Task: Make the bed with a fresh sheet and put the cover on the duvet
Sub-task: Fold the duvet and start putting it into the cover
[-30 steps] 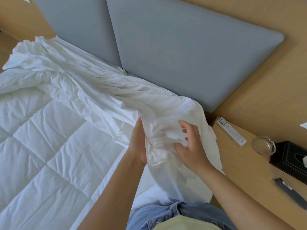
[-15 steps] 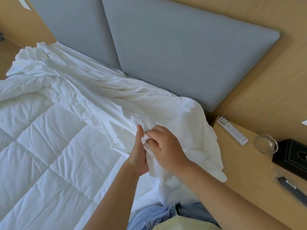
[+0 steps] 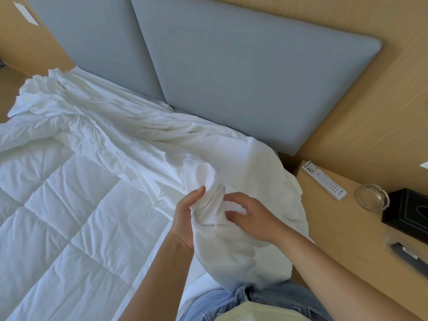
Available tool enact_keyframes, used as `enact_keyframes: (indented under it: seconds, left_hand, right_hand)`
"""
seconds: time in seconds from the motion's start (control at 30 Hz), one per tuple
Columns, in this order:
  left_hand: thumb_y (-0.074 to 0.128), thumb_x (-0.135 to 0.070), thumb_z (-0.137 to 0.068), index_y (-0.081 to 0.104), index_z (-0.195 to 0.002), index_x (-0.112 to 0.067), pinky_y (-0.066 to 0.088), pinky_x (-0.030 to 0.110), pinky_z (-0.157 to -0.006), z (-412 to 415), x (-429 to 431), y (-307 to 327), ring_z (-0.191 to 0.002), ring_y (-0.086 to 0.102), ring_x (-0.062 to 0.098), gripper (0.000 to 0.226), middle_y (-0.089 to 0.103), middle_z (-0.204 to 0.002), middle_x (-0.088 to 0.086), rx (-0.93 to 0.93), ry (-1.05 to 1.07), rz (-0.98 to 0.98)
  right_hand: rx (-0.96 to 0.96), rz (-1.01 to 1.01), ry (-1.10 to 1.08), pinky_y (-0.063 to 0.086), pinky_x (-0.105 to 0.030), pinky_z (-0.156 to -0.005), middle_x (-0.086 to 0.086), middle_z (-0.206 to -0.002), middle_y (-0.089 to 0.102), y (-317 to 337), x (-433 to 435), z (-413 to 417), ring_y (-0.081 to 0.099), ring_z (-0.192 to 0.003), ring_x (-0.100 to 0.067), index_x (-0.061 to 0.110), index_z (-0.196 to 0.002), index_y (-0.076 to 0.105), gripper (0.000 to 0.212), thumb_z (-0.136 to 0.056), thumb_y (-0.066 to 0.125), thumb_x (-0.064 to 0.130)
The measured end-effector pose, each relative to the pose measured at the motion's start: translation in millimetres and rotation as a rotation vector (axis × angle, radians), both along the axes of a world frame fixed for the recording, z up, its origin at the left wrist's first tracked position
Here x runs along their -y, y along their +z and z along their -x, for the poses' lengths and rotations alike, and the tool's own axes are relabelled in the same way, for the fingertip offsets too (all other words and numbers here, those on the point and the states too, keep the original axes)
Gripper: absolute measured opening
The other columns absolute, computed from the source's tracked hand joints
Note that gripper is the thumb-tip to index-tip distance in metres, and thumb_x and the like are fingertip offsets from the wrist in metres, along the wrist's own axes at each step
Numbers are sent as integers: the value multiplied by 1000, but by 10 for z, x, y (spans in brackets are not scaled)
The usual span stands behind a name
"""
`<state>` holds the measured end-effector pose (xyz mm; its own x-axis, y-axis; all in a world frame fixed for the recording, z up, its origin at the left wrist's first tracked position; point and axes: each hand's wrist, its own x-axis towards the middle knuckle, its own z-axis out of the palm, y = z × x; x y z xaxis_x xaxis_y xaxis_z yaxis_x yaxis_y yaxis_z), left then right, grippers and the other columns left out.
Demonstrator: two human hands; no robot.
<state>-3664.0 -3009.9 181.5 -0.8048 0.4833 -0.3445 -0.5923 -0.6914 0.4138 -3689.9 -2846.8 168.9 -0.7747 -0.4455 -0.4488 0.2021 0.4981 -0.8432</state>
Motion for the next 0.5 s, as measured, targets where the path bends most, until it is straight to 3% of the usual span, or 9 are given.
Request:
enact_keyframes:
  seconds: [0.07, 0.13, 0.17, 0.23, 0.3, 0.37, 0.43, 0.5]
  left_hand:
    - [81, -33, -61, 75, -89, -5, 53, 34, -81, 26, 9, 32, -82, 69, 25, 40, 71, -85, 12, -5, -6, 37]
    - [77, -30, -66, 72, -94, 1, 52, 34, -86, 35, 15, 66, -89, 68, 26, 42, 71, -92, 14, -15, -27, 62]
    - [73, -29, -69, 71, -97, 2, 51, 35, -88, 19, 17, 85, -93, 67, 27, 42, 70, -95, 15, -51, -42, 54]
    - [81, -25, -55, 73, -85, -1, 54, 36, -79, 3, 57, 49, -81, 68, 29, 40, 69, -82, 15, 37, -6, 102]
    - [86, -19, -40, 72, -72, -4, 55, 33, -67, -9, 84, -13, -66, 66, 27, 39, 65, -67, 12, 98, 103, 81]
    - [87, -17, -39, 71, -68, -4, 55, 31, -62, -8, 80, -19, -60, 66, 26, 35, 64, -62, 11, 111, 148, 45]
    - [86, -20, -45, 71, -74, -3, 55, 33, -67, -10, 59, 11, -67, 67, 28, 36, 65, -67, 14, 114, 119, 27]
    - [82, -24, -54, 70, -82, -3, 54, 35, -73, -19, 39, 37, -75, 67, 30, 37, 66, -75, 15, 85, 74, -29]
  right_hand:
    - [40, 175, -119, 41, -7, -87, 16, -115, 61, 65, 69, -5, 54, -99, 11, 32, -116, 59, 37, -92, 49, 6]
    - [103, 327, -166, 47, -17, -90, 8, -108, 68, 125, 91, -53, 61, -101, -1, 29, -107, 66, 34, -91, 50, 5]
    - [99, 326, -127, 48, -19, -91, 9, -106, 69, 146, 93, -82, 62, -101, -3, 32, -105, 67, 28, -92, 53, 12]
    - [46, 212, -21, 49, -22, -90, 12, -102, 68, 137, 76, -125, 62, -97, -3, 33, -101, 66, 16, -94, 55, 24]
    - [-90, 86, -23, 49, -23, -87, 13, -95, 66, 102, 58, -113, 61, -91, -3, 26, -94, 68, 13, -94, 55, 21]
    - [-185, 57, -87, 48, -22, -85, 11, -93, 64, 76, 51, -77, 60, -88, -3, 25, -89, 67, 15, -93, 56, 15]
    - [-155, 65, -79, 44, -14, -83, 17, -99, 63, 54, 41, -43, 57, -91, 5, 34, -95, 63, 19, -93, 56, 16]
    - [-55, 50, 45, 37, -6, -84, 27, -113, 53, 26, 27, -53, 49, -99, 16, 42, -114, 55, 32, -93, 54, 18]
